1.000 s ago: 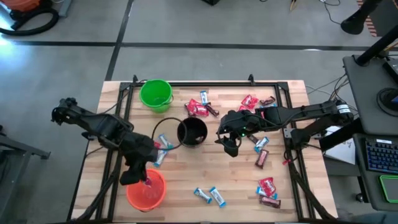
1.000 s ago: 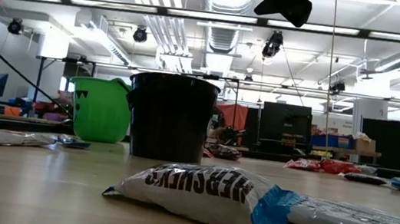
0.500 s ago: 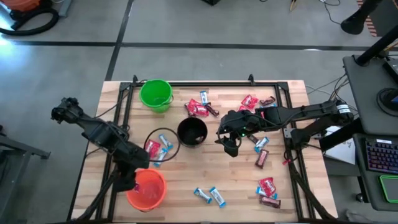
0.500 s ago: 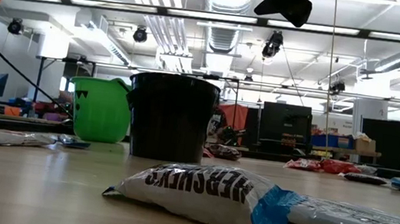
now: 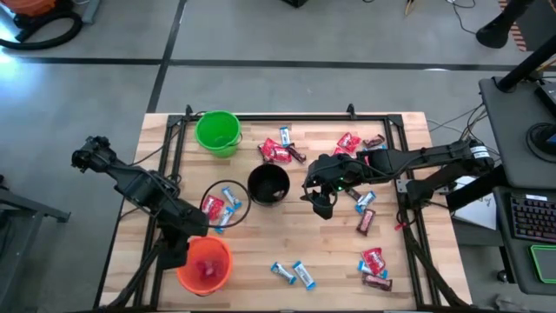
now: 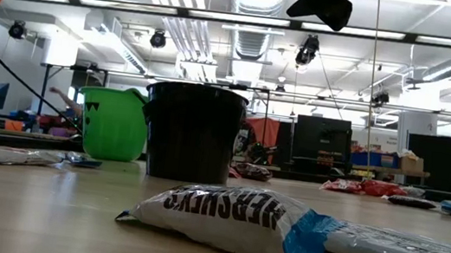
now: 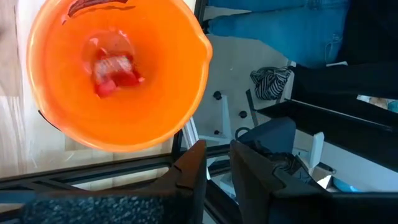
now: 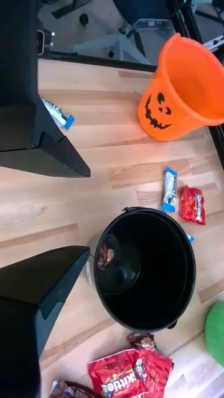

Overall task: Sort candy
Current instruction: Put the white chocolate into the green bucket

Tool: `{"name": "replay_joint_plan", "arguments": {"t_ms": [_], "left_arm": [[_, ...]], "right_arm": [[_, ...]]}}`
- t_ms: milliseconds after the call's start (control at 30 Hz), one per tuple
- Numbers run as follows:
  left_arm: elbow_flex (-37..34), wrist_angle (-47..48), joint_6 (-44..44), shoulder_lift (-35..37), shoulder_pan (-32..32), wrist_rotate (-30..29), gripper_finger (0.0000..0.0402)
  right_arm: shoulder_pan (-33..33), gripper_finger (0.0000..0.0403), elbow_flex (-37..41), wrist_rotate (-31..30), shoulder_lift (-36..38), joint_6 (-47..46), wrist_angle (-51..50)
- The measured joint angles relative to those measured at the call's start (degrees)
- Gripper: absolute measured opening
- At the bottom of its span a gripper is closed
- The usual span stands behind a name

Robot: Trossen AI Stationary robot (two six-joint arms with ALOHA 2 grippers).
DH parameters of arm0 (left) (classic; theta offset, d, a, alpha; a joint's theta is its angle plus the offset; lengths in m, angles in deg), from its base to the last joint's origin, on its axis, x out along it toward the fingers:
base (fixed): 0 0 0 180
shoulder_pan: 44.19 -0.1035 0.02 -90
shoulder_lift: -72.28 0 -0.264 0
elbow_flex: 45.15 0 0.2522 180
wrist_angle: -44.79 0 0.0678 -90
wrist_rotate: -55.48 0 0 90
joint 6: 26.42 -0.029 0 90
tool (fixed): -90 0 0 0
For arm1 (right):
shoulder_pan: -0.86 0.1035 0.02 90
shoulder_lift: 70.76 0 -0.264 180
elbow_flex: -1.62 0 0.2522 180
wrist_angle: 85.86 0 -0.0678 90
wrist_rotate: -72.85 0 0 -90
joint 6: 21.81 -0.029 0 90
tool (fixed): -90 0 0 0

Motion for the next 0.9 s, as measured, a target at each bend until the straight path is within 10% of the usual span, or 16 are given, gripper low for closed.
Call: {"name": "replay_joint_plan", "arguments": {"t_ms": [900], "left_arm": [[0.0,-1.2,-10.5,0.0,0.0,-18.6,0.0055]], "right_arm": [[0.4,0.0183,0.0,0.3,0.0,-7.1,-0.2]]}}
